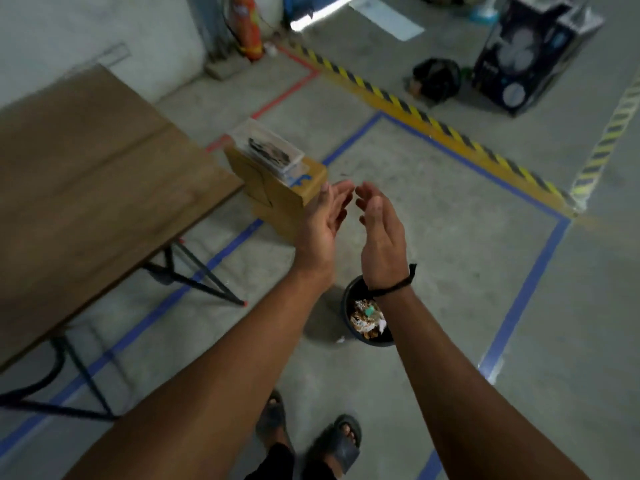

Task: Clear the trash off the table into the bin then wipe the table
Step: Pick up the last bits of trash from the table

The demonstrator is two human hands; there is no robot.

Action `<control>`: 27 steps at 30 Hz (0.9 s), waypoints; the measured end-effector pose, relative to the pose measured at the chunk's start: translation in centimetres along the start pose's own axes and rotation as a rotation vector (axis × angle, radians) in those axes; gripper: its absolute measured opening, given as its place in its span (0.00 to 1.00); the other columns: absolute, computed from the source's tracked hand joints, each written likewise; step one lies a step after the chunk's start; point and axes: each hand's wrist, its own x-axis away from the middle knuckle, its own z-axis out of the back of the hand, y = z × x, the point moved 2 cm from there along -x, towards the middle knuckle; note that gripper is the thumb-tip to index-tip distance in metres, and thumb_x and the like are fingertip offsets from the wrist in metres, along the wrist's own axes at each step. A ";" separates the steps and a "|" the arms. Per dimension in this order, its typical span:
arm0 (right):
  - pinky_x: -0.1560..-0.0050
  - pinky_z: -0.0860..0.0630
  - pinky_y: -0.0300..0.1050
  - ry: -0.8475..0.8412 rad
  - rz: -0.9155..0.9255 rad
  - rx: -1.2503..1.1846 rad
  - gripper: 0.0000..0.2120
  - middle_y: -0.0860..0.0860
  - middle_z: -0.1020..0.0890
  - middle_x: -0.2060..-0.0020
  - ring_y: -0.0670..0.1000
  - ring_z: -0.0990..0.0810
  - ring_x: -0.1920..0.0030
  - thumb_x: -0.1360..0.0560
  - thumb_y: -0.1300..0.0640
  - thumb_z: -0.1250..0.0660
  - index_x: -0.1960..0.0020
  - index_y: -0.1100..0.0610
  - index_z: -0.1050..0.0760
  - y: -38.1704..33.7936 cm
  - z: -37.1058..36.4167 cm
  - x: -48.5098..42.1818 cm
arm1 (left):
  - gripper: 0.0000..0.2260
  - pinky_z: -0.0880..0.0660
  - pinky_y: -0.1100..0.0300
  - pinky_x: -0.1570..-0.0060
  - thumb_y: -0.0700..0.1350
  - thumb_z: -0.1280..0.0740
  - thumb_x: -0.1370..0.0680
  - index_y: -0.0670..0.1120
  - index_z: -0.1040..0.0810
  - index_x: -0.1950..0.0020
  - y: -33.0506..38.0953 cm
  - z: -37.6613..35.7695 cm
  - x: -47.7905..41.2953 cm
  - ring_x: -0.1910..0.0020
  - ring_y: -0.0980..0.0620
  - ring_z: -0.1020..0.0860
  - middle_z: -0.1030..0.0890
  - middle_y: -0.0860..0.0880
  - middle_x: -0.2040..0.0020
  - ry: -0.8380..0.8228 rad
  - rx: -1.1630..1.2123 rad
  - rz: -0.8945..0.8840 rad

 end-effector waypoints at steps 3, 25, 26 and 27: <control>0.36 0.27 0.48 -0.086 0.083 -0.042 0.21 0.52 0.22 0.41 0.47 0.23 0.39 0.22 0.47 0.46 0.36 0.57 0.28 -5.9 -4.7 2.1 | 0.24 0.30 0.60 0.37 0.54 0.46 0.21 0.37 0.27 0.36 7.6 3.3 3.6 0.38 0.54 0.24 0.22 0.43 0.39 0.016 -0.030 -0.145; 0.32 0.30 0.51 -0.610 0.106 -0.053 0.30 0.51 0.23 0.36 0.48 0.25 0.36 0.26 0.38 0.43 0.33 0.57 0.28 -12.4 -37.2 18.5 | 0.16 0.29 0.68 0.46 0.46 0.40 0.22 0.37 0.23 0.41 25.2 41.6 25.3 0.46 0.58 0.20 0.17 0.51 0.49 0.766 -0.196 -0.551; 0.32 0.30 0.49 -0.629 0.092 -0.047 0.30 0.50 0.23 0.37 0.48 0.25 0.36 0.26 0.38 0.43 0.33 0.56 0.28 -12.0 -38.2 18.3 | 0.15 0.29 0.69 0.47 0.44 0.40 0.21 0.37 0.23 0.41 25.0 42.8 25.2 0.47 0.60 0.20 0.16 0.53 0.50 0.792 -0.203 -0.538; 0.33 0.30 0.48 -0.650 0.076 -0.043 0.29 0.50 0.23 0.37 0.47 0.25 0.36 0.26 0.39 0.43 0.33 0.56 0.28 -11.5 -39.3 18.1 | 0.14 0.29 0.70 0.48 0.44 0.40 0.21 0.38 0.23 0.41 24.8 43.9 25.0 0.48 0.62 0.20 0.16 0.56 0.52 0.817 -0.202 -0.522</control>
